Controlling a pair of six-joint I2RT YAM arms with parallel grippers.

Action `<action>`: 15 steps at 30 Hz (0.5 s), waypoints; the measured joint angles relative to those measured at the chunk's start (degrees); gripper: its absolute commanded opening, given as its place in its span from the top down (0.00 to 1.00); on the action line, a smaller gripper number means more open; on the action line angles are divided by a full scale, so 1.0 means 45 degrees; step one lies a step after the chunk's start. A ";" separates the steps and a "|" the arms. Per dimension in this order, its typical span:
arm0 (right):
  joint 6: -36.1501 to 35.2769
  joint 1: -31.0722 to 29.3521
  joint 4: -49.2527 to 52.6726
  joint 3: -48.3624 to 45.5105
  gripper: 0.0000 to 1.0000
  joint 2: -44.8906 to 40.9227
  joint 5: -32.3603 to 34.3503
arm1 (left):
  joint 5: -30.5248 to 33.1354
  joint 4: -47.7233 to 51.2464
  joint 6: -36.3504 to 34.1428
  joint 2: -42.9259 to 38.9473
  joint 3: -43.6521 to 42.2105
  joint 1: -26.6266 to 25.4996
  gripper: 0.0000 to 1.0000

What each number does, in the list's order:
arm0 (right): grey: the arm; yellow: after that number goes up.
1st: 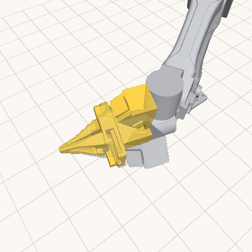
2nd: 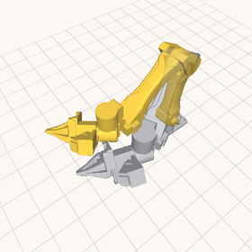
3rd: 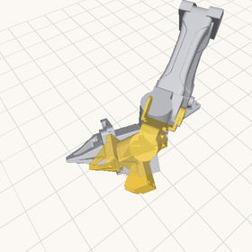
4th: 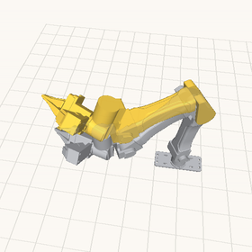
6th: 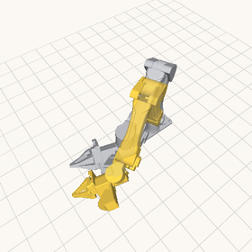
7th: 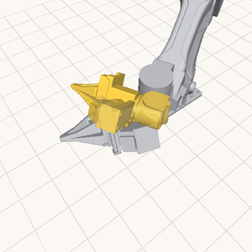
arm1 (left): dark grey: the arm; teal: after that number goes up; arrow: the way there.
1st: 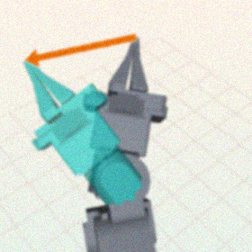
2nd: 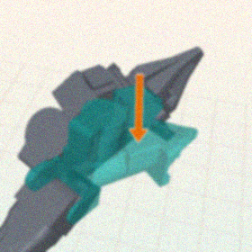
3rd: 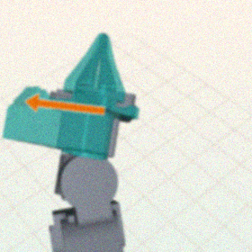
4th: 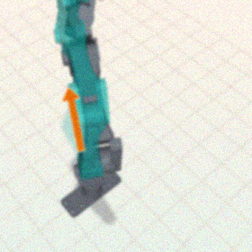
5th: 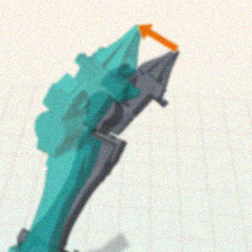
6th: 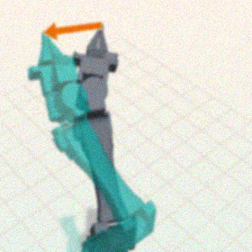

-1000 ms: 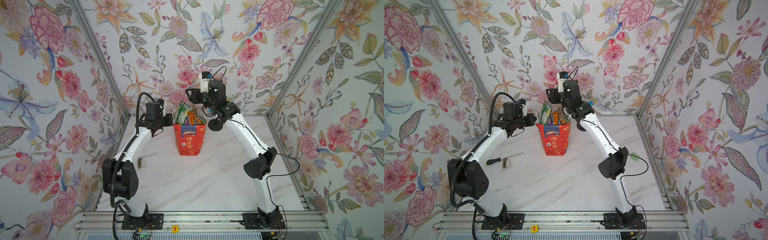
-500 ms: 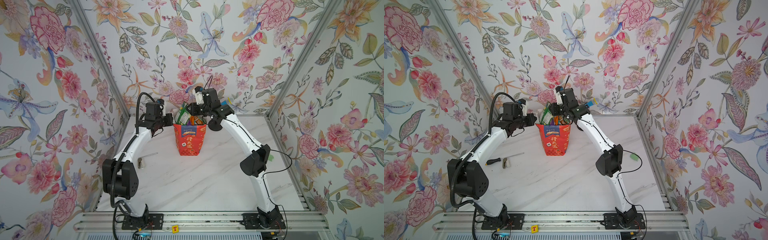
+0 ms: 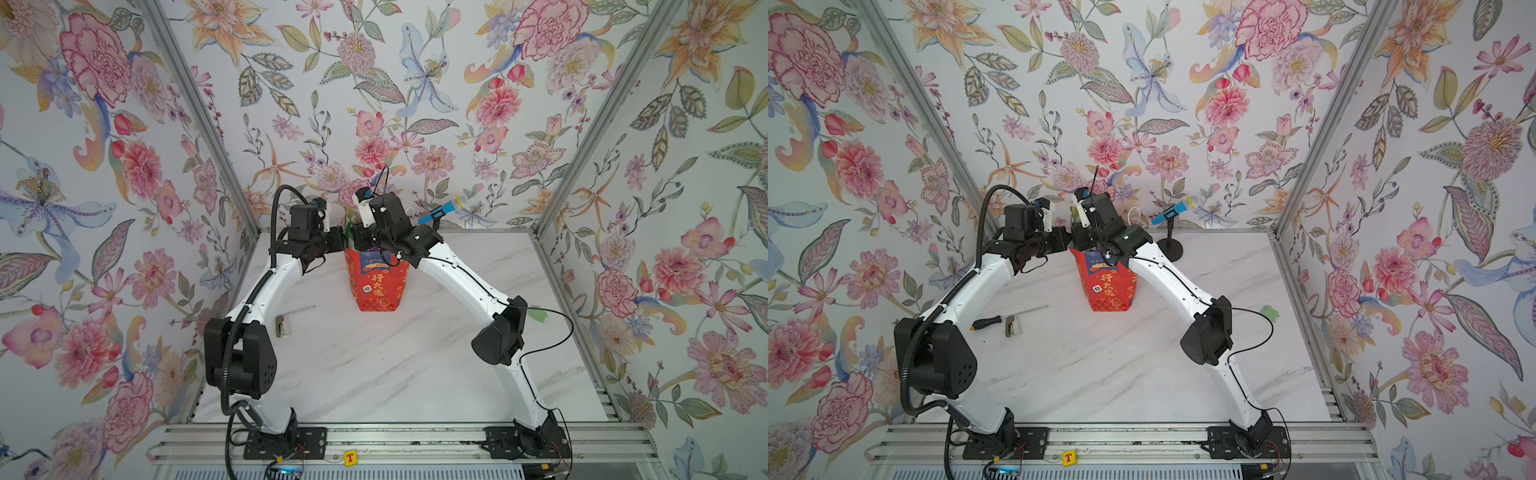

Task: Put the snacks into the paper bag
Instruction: 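Lower the green-and-yellow packet into the bag with the right gripper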

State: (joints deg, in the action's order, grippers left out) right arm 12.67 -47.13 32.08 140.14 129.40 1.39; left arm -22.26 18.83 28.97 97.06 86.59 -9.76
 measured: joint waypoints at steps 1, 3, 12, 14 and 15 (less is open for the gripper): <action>-0.0068 -0.0073 -0.0136 -0.0243 1.00 -0.0102 0.0209 | 0.0000 0.0005 0.0024 0.0000 0.0000 0.0000 1.00; -0.0146 -0.0155 -0.0311 -0.0588 1.00 -0.0282 0.0622 | -0.0005 0.0000 0.0058 0.0000 0.0000 0.0000 1.00; -0.0107 -0.0087 -0.0714 -0.1501 1.00 -0.0447 0.1511 | 0.0000 -0.0015 0.0092 0.0000 -0.0010 0.0005 1.00; -0.0097 -0.0039 -0.0699 -0.1579 1.00 -0.0447 0.1569 | 0.0000 -0.0010 0.0092 0.0000 -0.0015 0.0005 1.00; -0.0097 -0.0019 -0.0704 -0.1579 1.00 -0.0447 0.1569 | 0.0000 -0.0015 0.0092 0.0000 -0.0015 0.0005 1.00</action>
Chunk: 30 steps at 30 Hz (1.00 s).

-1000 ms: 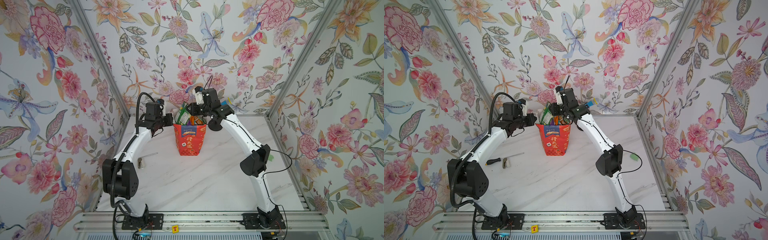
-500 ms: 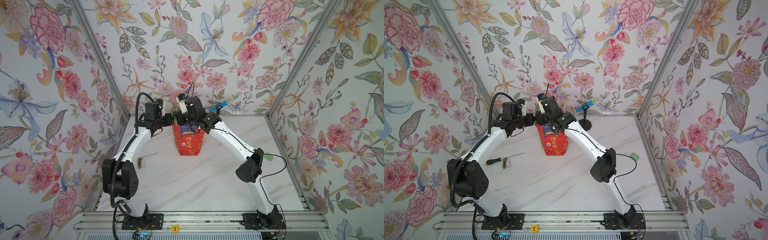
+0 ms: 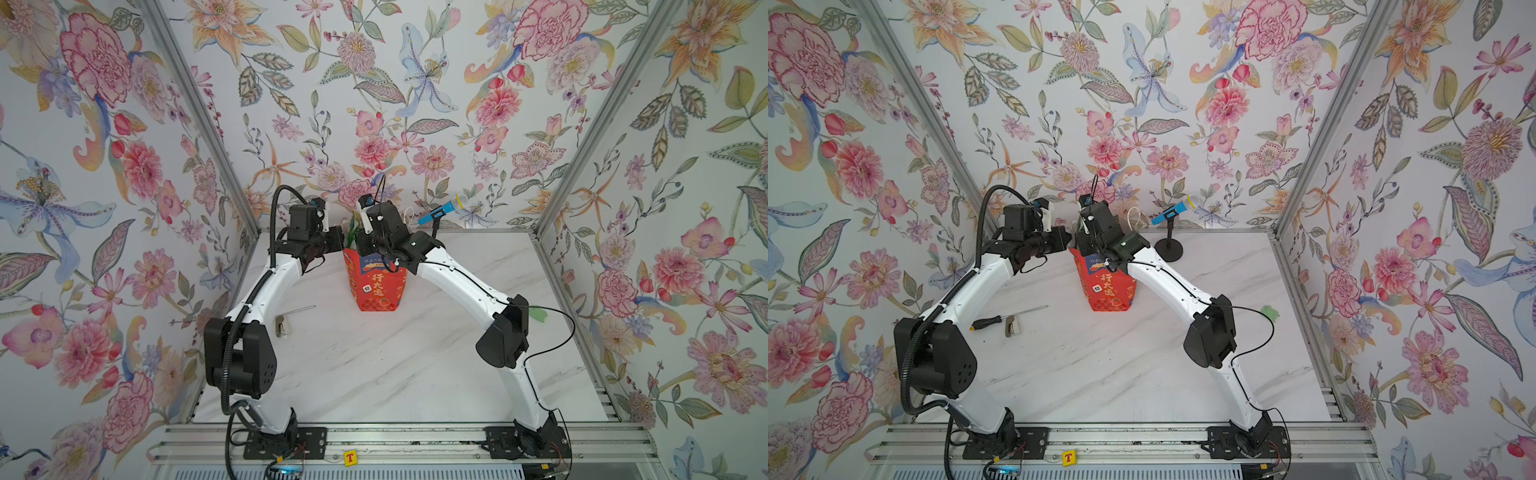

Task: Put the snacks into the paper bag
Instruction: 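Lower the green-and-yellow packet into the bag with the right gripper, then open the right gripper and raise it out of the bag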

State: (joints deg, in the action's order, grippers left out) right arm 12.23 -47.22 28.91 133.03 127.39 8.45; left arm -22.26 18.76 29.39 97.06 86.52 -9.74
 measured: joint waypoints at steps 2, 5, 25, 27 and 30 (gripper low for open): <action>0.0000 0.0015 0.0005 0.0000 1.00 0.0000 -0.0005 | -0.0005 0.0000 0.0000 0.0000 0.0000 0.0010 1.00; 0.0000 0.0010 0.0000 0.0005 1.00 0.0063 -0.0010 | 0.0000 0.0005 0.0000 0.0000 0.0000 0.0010 1.00; 0.0583 0.1073 0.0680 0.0850 0.28 -0.0777 -0.2220 | -0.0010 -0.0102 0.0107 -0.0049 -0.0034 0.0019 0.98; 0.0554 0.1195 0.0622 0.0811 0.27 -0.1277 -0.2220 | -0.0010 -0.0121 0.0146 -0.0097 -0.0102 0.0019 0.85; 0.0559 0.1355 0.0219 0.0112 0.26 -0.2424 -0.2166 | -0.0024 -0.0282 0.0287 -0.0175 -0.0141 0.0019 0.71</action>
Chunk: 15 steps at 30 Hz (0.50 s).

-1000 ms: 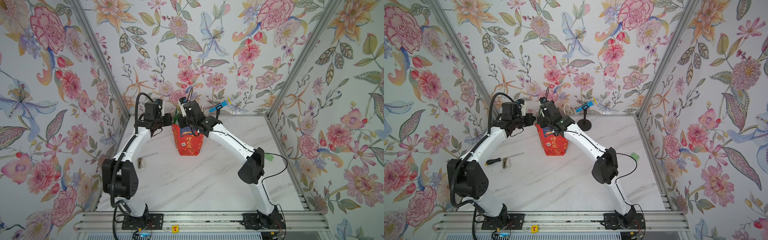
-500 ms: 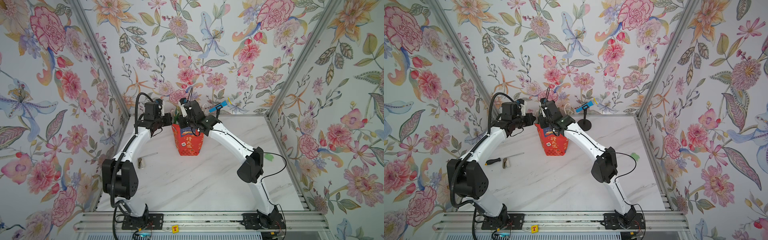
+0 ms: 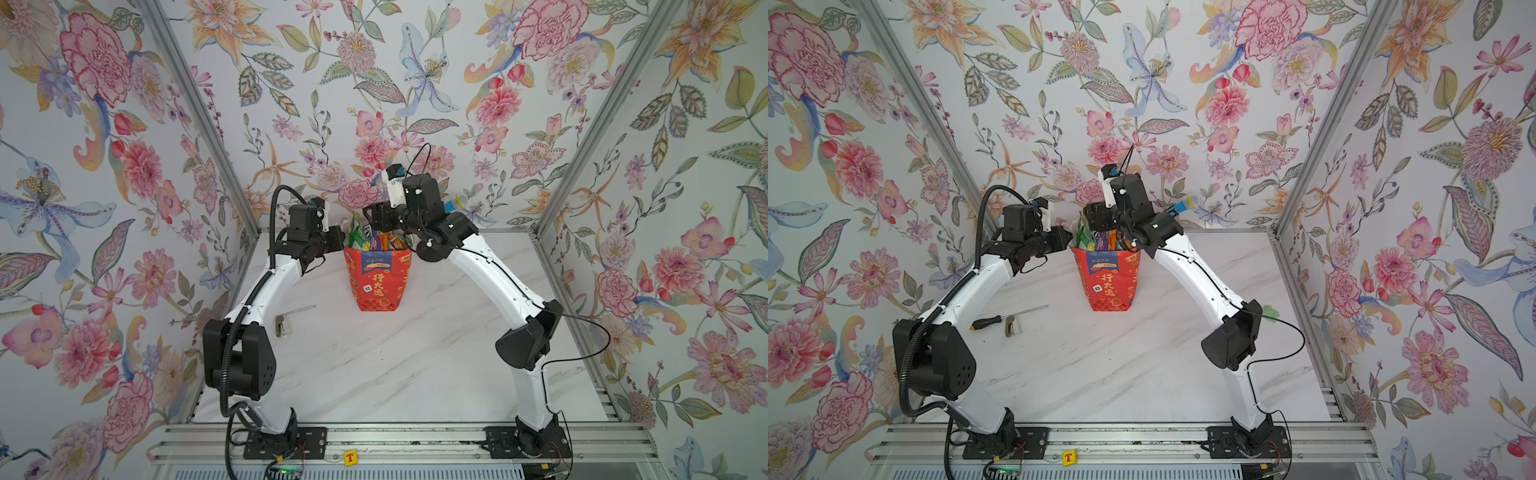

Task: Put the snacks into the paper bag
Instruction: 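Open the right gripper and raise it out of the bag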

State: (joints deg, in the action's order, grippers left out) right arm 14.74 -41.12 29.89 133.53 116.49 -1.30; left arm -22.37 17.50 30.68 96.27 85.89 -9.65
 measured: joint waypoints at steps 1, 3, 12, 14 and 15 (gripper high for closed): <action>0.0000 0.0044 -0.0160 -0.0355 0.26 -0.0423 0.0039 | -0.0024 -0.0034 0.0024 -0.0024 0.0000 0.0000 0.66; 0.0010 0.0175 -0.0549 -0.1122 0.26 -0.1166 0.0049 | -0.0058 -0.0078 0.0049 -0.0078 0.0000 0.0000 0.58; 0.0087 0.0860 -0.1617 -0.4051 0.23 -0.2540 0.0102 | -0.0316 -0.0160 0.0058 -0.0282 -0.0005 0.0000 0.23; 0.0107 0.0991 -0.1773 -0.4561 0.22 -0.2681 0.0136 | -0.0325 -0.0165 0.0044 -0.0369 -0.0063 0.0000 0.14; 0.0117 0.1035 -0.1841 -0.4804 0.21 -0.2764 0.0146 | -0.0325 -0.0160 0.0044 -0.0437 -0.0117 0.0000 0.07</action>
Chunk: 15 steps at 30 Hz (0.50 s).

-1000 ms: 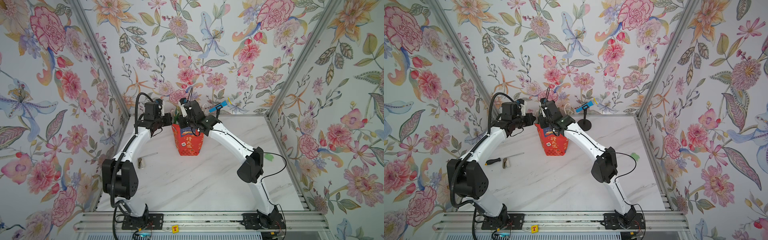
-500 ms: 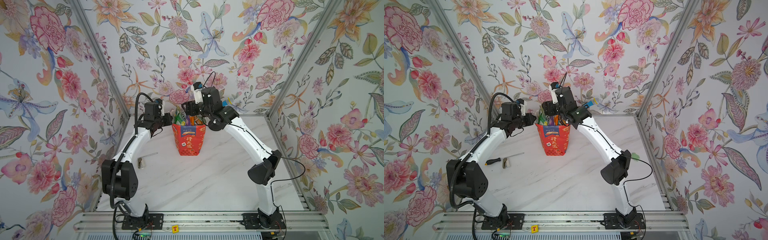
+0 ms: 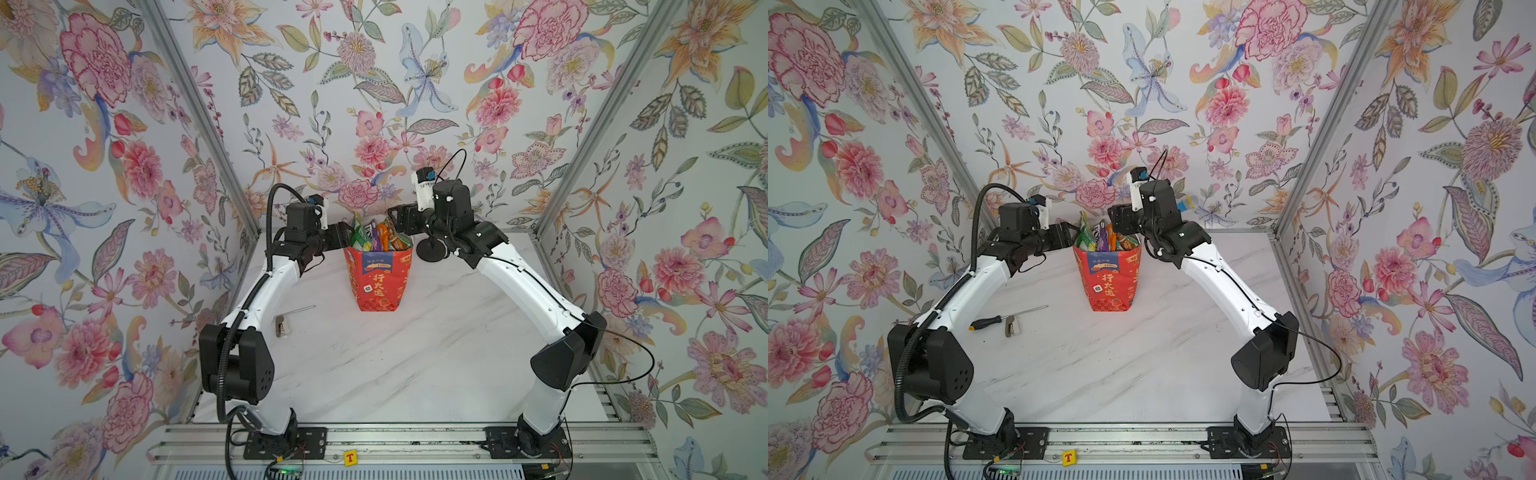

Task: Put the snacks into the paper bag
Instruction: 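Open the right gripper and raise it out of the bag, then release the bag rim with the left gripper while the right gripper withdraws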

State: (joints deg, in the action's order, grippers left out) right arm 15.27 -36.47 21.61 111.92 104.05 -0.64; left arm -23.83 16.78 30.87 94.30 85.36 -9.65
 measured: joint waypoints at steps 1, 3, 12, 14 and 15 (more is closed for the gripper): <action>0.0010 0.0073 -0.0058 -0.0204 0.19 -0.0107 -0.0005 | 0.0005 -0.0024 -0.0010 -0.0097 -0.0083 0.0000 0.03; 0.0010 0.0253 -0.0219 -0.0646 0.14 -0.0398 0.0000 | 0.0005 -0.0049 -0.0063 -0.0316 -0.0306 0.0000 0.01; 0.0078 0.1001 -0.1336 -0.2526 0.01 -0.2103 -0.0102 | -0.0155 -0.0879 -0.0049 -0.2089 -0.1904 0.0117 0.01; 0.0078 0.1141 -0.1637 -0.3041 0.01 -0.2453 -0.0097 | -0.0345 -0.1404 -0.0005 -0.2531 -0.2404 0.0233 0.01; 0.0083 0.1219 -0.1807 -0.3424 0.01 -0.2667 -0.0097 | -0.0447 -0.1690 0.0005 -0.2769 -0.2705 0.0306 0.01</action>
State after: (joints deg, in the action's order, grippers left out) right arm 15.64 -30.98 13.47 96.51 92.05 -1.08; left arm -25.85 9.17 30.89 81.84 73.19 -8.27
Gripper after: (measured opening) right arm 0.992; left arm 0.992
